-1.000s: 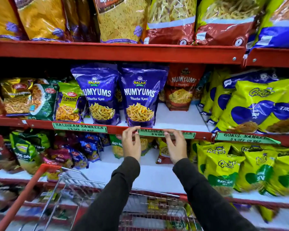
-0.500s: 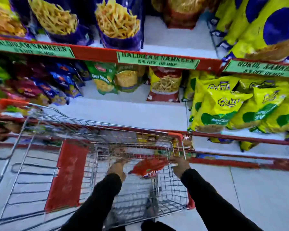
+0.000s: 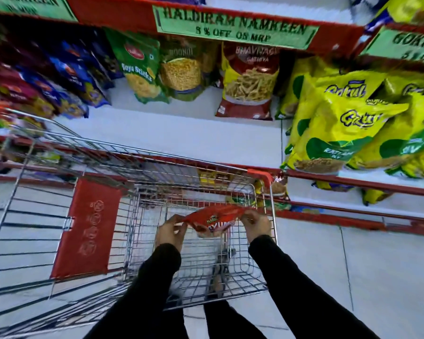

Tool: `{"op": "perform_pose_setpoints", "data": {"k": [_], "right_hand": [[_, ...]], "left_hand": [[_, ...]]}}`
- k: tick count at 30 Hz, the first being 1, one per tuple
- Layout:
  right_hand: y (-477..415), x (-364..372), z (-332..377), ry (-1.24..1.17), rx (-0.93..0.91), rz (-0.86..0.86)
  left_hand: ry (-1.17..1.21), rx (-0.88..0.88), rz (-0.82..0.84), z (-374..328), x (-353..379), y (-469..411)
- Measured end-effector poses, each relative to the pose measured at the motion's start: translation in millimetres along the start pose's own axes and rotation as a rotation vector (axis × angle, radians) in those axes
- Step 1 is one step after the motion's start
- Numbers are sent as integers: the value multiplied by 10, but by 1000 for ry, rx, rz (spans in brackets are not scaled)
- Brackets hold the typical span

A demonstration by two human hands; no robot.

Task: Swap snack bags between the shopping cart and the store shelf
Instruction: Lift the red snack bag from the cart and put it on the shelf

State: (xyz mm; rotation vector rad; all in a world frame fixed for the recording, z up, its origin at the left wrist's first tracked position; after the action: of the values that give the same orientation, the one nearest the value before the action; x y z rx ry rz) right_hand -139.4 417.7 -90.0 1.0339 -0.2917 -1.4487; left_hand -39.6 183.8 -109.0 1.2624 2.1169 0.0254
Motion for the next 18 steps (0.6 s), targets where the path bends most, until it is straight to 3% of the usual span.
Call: {"op": "perform_pose_setpoints", "data": {"k": [5,8,18], "right_hand": [[406,-165,206,-85,-193,108],[649,-342,375,-128,-327,86],[1327,-857,1348,-371,-765,-35]], "left_hand": [[126,113,-114,-283,-124,220],[246,133,-132,-482,-260,324],[425,607,-353,-1885,-939,396]]}}
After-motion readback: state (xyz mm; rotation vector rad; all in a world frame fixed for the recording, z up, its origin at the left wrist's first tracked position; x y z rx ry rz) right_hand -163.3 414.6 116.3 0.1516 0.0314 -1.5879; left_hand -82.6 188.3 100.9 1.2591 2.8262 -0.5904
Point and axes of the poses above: each hand's wrist, its own y-axis away from the middle knuckle, its own x-axis out of the palm, z = x × y, the point moved 4 cm from there along -y, towards the middle knuckle, and after that the axes turned 13 degrees about x, right-handed, at the moved point
